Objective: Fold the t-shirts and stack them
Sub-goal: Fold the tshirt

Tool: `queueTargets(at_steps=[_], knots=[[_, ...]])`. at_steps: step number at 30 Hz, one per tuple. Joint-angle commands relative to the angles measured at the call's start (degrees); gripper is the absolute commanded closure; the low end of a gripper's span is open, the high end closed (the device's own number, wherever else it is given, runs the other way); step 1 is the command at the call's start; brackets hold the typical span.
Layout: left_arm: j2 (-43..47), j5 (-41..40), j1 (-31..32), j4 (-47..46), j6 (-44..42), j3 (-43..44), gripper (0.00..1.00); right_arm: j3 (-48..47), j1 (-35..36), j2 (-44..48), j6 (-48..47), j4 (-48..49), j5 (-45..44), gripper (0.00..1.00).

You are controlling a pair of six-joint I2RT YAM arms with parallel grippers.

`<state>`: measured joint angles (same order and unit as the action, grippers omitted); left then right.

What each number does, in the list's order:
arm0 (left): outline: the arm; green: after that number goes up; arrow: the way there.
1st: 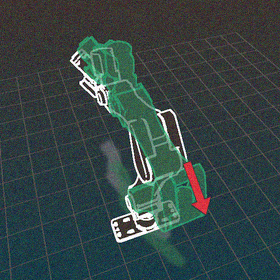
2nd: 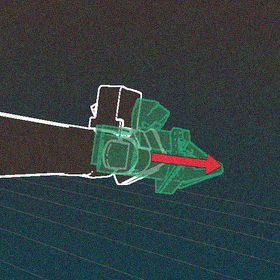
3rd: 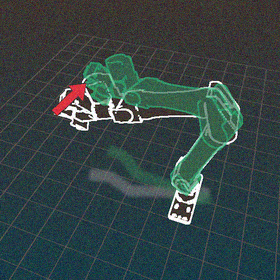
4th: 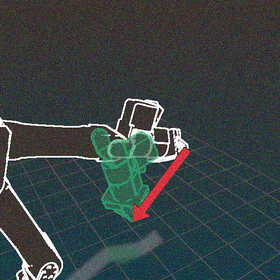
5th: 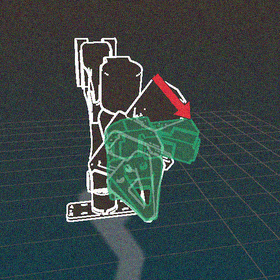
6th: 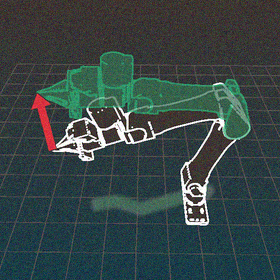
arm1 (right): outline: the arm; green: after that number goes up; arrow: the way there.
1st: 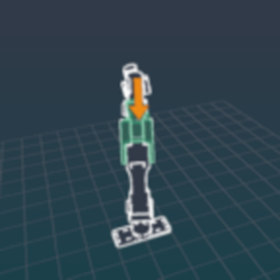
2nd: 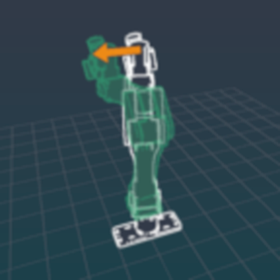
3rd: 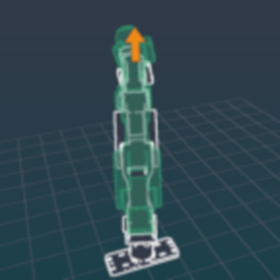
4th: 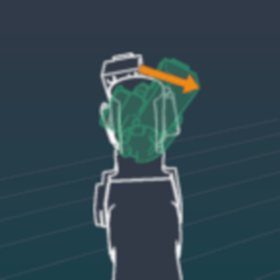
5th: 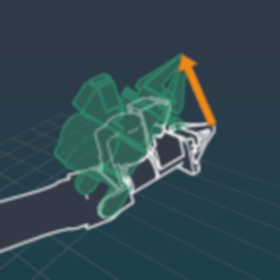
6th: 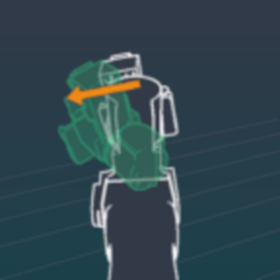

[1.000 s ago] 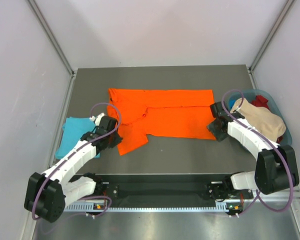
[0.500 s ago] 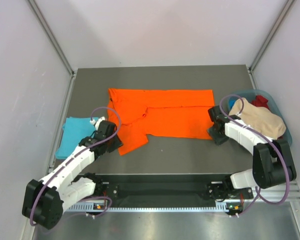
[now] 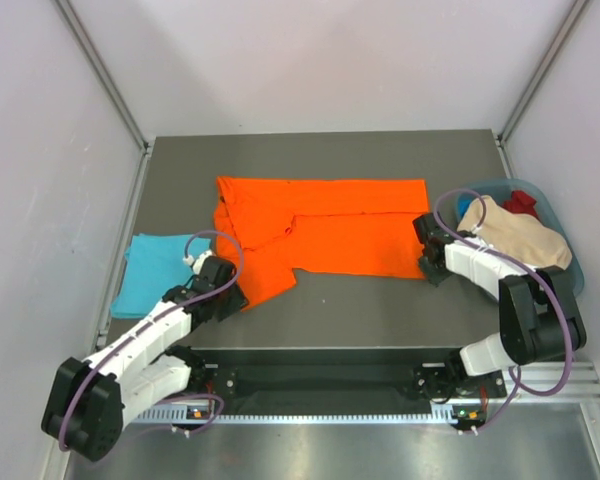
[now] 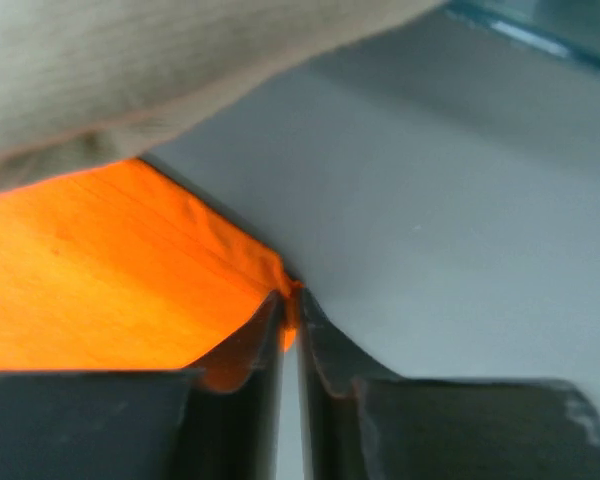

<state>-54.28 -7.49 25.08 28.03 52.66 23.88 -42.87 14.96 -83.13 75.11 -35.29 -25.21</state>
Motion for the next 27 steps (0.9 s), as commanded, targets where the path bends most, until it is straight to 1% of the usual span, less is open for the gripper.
queueTargets(at_steps=[1,2,4,7,9,15,17,19,25,27], knots=[[-1.08,-2.18,0.32,-2.20,1.74,0.38,0.52,1.04,0.42,-1.77,0.91,1.63,-0.36,0.94],[-1.18,-2.79,0.49,-2.19,1.91,0.55,0.52,1.12,0.33,-0.99,0.91,1.54,-0.54,1.00],[-1.53,-3.76,0.76,-1.23,2.88,0.64,0.52,1.12,0.33,-0.10,0.65,1.36,-0.98,1.00],[-2.40,-4.64,1.11,0.00,5.68,0.73,0.56,0.77,0.33,1.13,0.21,1.28,-1.15,1.00],[-2.32,-5.69,1.55,0.71,6.31,0.29,0.57,0.60,0.33,1.39,-0.05,1.27,-1.07,1.00],[-4.42,-6.05,1.73,-1.05,6.22,0.55,0.60,0.77,0.33,1.39,-1.28,1.89,-0.01,1.00],[-6.18,-6.66,1.81,-0.96,6.05,0.99,0.64,0.95,0.33,1.57,-1.90,2.24,0.16,1.00],[-7.24,-7.63,1.90,-0.61,6.22,1.08,0.66,1.12,0.33,2.09,-2.07,2.24,0.08,1.00],[-9.08,-8.69,3.13,-0.17,7.01,1.26,0.67,2.35,0.33,4.47,-2.07,2.50,-0.10,1.00],[-9.87,-9.12,3.48,0.18,7.28,1.26,0.72,2.53,0.33,4.73,-2.07,2.42,-0.19,1.00]])
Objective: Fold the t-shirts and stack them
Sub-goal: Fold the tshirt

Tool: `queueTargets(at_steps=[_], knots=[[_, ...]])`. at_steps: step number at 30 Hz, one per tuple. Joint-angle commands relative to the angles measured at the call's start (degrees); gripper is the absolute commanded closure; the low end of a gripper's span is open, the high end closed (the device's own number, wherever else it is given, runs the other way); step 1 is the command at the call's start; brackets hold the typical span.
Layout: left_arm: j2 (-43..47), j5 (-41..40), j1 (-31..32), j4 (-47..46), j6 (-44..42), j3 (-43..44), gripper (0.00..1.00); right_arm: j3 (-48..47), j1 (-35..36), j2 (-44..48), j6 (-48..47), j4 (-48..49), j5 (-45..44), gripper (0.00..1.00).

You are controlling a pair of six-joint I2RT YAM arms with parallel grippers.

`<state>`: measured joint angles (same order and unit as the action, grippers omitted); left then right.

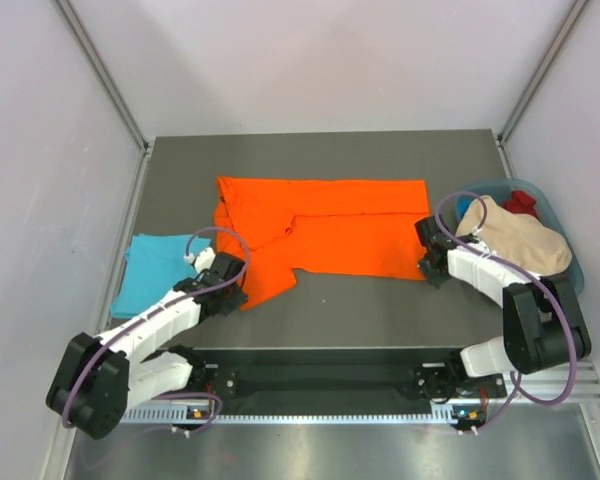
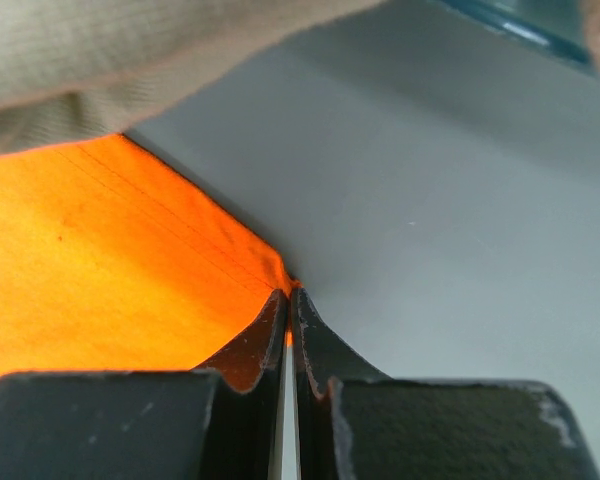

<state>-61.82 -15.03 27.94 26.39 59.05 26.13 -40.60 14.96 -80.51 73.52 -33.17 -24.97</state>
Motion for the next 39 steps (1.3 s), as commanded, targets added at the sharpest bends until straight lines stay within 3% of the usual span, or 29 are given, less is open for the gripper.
queueTargets(at_steps=[1,3,5,6,14,26,31,39], knots=[[-2.60,-1.67,0.88,1.99,1.07,-0.99,0.75,0.34,0.33,2.37,-0.57,0.21,-0.43,1.00],[-2.86,-1.85,1.32,2.26,1.33,-1.17,0.82,0.17,0.42,2.55,-0.74,0.12,-0.60,1.00],[-2.69,-1.94,1.94,2.87,1.68,-1.00,0.99,-0.35,0.33,2.73,-1.27,-0.14,-0.69,1.00],[-1.82,-2.28,2.11,3.48,1.86,-0.65,1.00,-0.53,0.33,2.90,-1.79,-0.32,-0.78,1.00],[2.76,-7.21,2.55,11.31,-2.62,10.06,1.00,-3.61,0.42,4.22,-8.83,-2.34,-1.75,1.00],[-3.73,-13.27,1.68,8.68,-8.85,21.14,1.00,-6.33,0.42,3.78,-18.05,3.89,-0.43,1.00],[-8.22,-12.84,-4.03,5.43,-14.12,26.06,1.00,-11.42,0.42,-1.47,-23.77,4.61,-0.78,1.00],[-18.93,-5.37,-13.26,-0.81,-18.26,33.71,1.00,-20.13,0.16,-11.33,-27.28,2.76,-1.30,1.00]])
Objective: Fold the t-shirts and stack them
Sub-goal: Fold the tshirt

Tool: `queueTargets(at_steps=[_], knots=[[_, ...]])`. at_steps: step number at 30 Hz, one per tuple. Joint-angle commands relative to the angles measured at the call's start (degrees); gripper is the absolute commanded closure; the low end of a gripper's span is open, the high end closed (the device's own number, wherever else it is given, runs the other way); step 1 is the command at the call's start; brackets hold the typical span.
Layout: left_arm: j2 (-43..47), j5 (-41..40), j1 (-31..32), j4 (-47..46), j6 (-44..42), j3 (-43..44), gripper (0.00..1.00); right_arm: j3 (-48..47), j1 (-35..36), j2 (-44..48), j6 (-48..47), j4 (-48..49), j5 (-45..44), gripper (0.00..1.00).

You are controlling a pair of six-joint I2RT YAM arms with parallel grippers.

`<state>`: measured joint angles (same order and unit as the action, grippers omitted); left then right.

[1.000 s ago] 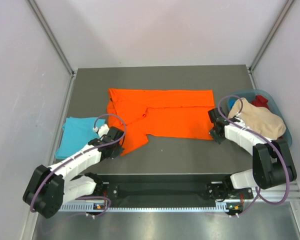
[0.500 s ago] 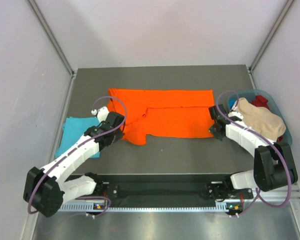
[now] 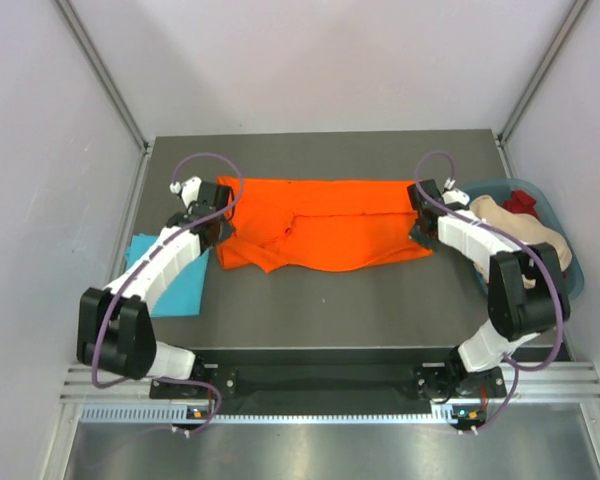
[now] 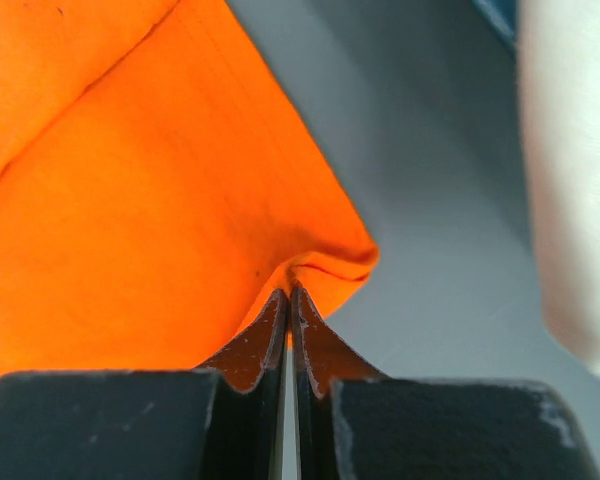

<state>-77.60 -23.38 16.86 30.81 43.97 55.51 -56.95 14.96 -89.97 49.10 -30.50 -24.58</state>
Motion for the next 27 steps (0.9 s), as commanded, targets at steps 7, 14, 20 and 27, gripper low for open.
queueTargets(at_steps=[7,14,20,27], knots=[[-12.74,6.06,-4.73,-4.53,-4.77,15.06,1.00,-8.97,0.16,-5.91,-5.24,-1.31,-4.77,1.00],[-16.70,6.68,-5.17,-5.93,-5.21,16.65,1.00,-11.25,-0.37,-8.02,-6.12,-1.93,-5.83,1.00],[-19.50,6.68,-5.96,-6.90,-5.38,19.19,1.00,-13.01,-0.99,-9.78,-6.82,-1.93,-6.45,1.00],[-22.41,7.91,-6.23,-6.38,-5.73,24.21,1.00,-14.59,-2.30,-11.19,-7.00,-2.55,-6.80,1.00]])
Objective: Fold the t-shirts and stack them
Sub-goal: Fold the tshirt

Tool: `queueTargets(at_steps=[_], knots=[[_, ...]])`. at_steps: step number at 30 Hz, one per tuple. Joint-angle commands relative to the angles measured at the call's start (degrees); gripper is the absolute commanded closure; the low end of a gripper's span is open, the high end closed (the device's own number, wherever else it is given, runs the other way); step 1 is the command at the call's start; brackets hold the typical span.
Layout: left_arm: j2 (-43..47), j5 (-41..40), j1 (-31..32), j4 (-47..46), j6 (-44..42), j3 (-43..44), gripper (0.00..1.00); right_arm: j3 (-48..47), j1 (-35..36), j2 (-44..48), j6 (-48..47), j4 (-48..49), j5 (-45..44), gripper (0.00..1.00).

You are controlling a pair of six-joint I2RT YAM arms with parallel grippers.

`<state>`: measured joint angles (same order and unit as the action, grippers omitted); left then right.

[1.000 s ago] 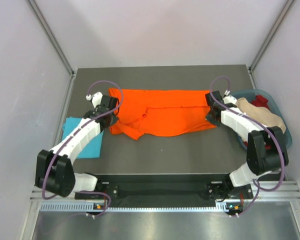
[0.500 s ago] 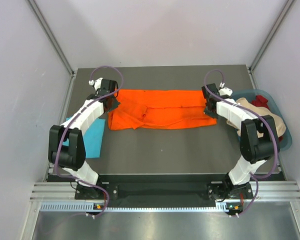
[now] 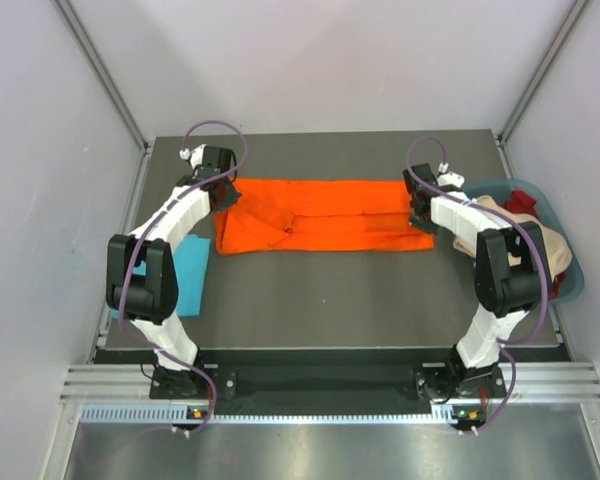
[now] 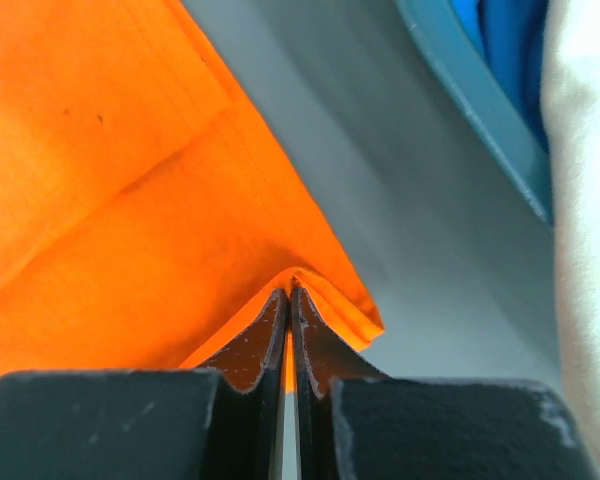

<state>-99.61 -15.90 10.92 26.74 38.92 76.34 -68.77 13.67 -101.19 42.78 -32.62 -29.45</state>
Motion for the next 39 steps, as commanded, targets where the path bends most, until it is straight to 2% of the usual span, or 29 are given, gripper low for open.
queueTargets(at_steps=[1,15,28,39], knots=[[-0.49,0.43,-0.28,-2.22,-0.77,3.99,1.00,-2.94,-1.19,0.11,-0.77,-0.51,-2.01,1.00],[-2.34,0.08,-0.37,-0.20,-1.04,6.28,1.00,-5.41,-2.68,-1.03,-1.30,-0.95,-2.01,1.00],[2.93,0.43,-0.28,1.12,-0.86,3.91,1.00,-4.36,-2.86,1.60,-0.78,-1.57,-2.10,1.00],[1.62,-1.32,-0.28,-2.92,-2.26,5.40,1.00,-7.77,-3.21,-0.76,-1.30,-1.66,-2.37,1.00]])
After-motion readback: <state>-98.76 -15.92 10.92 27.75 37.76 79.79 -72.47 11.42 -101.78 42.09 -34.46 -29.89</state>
